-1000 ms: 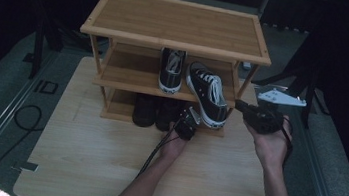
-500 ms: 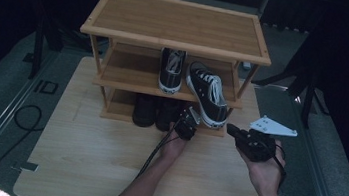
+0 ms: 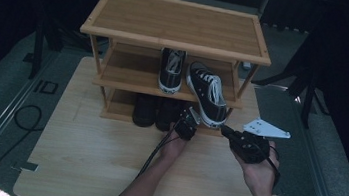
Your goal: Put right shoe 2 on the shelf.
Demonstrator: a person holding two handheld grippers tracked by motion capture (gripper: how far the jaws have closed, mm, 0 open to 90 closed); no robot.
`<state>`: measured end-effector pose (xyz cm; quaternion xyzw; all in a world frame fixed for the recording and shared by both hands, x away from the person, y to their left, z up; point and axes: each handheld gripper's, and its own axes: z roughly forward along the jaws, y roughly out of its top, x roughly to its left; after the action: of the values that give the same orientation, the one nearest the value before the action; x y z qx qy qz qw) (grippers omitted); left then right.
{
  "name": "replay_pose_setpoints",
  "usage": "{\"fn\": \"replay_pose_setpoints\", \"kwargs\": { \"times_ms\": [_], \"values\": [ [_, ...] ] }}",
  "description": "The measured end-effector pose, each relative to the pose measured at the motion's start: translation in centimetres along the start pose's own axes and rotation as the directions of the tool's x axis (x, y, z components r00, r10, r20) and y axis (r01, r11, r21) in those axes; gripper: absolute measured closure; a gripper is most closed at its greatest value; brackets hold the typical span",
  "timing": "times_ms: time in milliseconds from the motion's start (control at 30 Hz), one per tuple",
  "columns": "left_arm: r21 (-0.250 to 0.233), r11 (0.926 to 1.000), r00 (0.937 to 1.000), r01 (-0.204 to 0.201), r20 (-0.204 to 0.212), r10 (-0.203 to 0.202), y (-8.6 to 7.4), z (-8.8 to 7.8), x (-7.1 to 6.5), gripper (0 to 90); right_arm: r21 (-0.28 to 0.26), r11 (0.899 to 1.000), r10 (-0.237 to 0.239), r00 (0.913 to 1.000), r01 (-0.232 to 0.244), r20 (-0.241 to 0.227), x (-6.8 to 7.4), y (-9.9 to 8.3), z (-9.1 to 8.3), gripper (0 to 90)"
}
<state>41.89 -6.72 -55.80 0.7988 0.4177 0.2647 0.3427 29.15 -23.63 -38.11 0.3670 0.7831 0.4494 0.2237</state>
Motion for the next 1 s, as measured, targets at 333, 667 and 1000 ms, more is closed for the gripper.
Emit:
{"fn": "replay_pose_setpoints", "kwargs": {
  "times_ms": [333, 667, 1000],
  "values": [
    [0.001, 1.0, 1.0, -0.003, 0.001, 0.003, 0.0, 0.0, 0.0, 90.0, -0.011, 1.0, -0.006, 0.9999, 0.006, -0.009, 0.6, 0.6, 1.7, 90.0],
    [0.003, 1.0, 1.0, -0.007, 0.0, 0.007, 0.0, 0.0, 0.0, 90.0, -0.007, 1.0, -0.01, 0.9998, 0.009, -0.019, 0.8, 1.8, 4.2, 90.0],
    [0.004, 1.0, 1.0, -0.008, 0.001, 0.008, 0.0, 0.0, 0.0, 90.0, -0.007, 1.0, -0.012, 0.9999, 0.012, -0.013, 0.7, 2.4, 5.5, 90.0]
  ]
}}
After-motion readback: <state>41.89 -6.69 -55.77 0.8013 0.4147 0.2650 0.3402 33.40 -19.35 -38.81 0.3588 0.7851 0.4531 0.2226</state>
